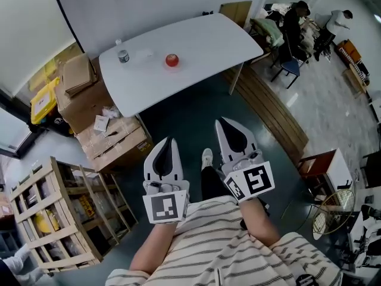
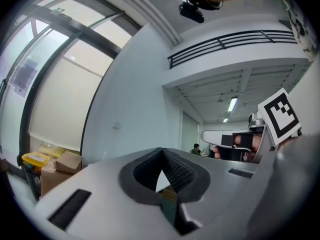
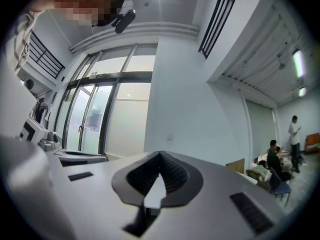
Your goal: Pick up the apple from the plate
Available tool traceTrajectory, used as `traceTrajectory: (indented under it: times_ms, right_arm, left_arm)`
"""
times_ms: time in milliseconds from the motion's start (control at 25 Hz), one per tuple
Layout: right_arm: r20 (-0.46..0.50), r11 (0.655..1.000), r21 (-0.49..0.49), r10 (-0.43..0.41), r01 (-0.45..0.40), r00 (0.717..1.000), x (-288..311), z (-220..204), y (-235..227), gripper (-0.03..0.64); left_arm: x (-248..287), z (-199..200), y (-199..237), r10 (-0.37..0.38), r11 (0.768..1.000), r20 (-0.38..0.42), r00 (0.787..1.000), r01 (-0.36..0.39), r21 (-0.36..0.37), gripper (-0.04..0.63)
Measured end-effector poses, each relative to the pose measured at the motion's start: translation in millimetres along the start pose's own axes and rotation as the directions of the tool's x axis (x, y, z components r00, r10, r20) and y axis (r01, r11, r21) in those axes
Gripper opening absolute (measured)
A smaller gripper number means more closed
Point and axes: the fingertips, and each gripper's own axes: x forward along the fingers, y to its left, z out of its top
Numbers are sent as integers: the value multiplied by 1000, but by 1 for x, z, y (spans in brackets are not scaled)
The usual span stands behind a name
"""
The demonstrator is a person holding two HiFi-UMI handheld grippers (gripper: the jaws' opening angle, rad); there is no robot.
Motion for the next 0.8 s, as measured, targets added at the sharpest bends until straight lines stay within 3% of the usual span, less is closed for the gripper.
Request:
traceTrajectory:
  times_ms: [360, 800]
  right_arm:
    - [35, 999, 18, 33, -33, 999, 68, -16, -49, 5]
    - [75, 991, 0, 130, -130, 989, 205, -7, -154, 5]
  left_arm:
    - [81, -10, 9, 18, 999, -8, 1000, -17, 49, 5]
    - [252, -7, 27, 95, 991, 3, 995, -95, 95, 5]
